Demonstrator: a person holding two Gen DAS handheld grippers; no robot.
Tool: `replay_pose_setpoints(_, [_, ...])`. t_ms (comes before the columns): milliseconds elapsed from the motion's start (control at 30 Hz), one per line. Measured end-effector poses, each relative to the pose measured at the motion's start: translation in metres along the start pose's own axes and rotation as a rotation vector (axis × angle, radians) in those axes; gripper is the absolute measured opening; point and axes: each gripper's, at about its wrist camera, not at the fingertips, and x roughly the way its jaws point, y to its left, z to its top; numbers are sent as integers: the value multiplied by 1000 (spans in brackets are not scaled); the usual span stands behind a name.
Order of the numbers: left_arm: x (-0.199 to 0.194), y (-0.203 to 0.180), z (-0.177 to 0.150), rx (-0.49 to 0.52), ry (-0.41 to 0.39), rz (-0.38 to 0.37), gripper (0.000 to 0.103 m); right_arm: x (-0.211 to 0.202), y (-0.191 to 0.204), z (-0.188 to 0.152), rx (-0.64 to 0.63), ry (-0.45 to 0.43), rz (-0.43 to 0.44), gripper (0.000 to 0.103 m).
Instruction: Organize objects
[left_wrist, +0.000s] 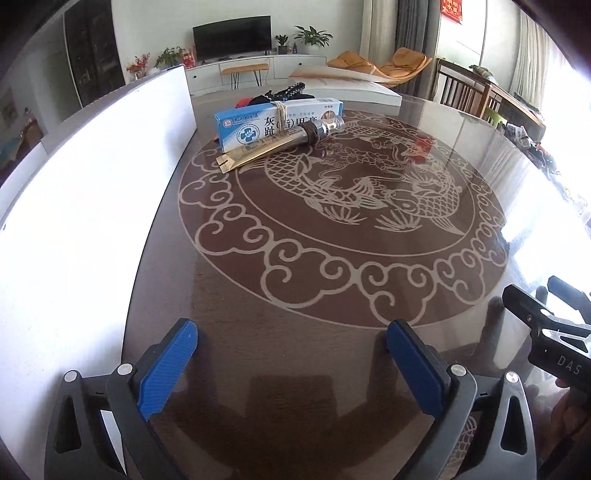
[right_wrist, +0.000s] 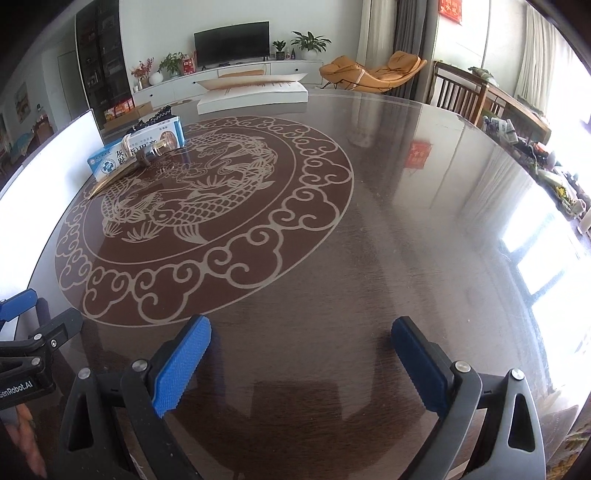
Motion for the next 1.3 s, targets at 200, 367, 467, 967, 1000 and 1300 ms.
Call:
replay_pose_setpoints(200, [5, -2, 9, -2, -4, 3, 103, 0, -1, 0, 10, 2, -3, 99])
replay_pose_setpoints(367, [11, -1, 17, 5, -13, -4, 103, 0, -1, 0, 11, 3, -3, 100])
replay_pose_setpoints(467, [15, 0, 23, 14, -12, -15, 103, 0, -1, 0, 12, 3, -3, 100])
replay_pose_setpoints(967, [16, 0, 24, 17, -11, -17, 103, 0, -1, 0, 12, 3, -2, 100])
replay_pose_setpoints(1000, [16, 0, 24, 16, -11, -18, 103, 0, -1, 0, 12, 3, -2, 100])
replay_pose_setpoints(1300, [16, 0, 24, 16, -11, -17, 103, 0, -1, 0, 15, 2, 2, 101])
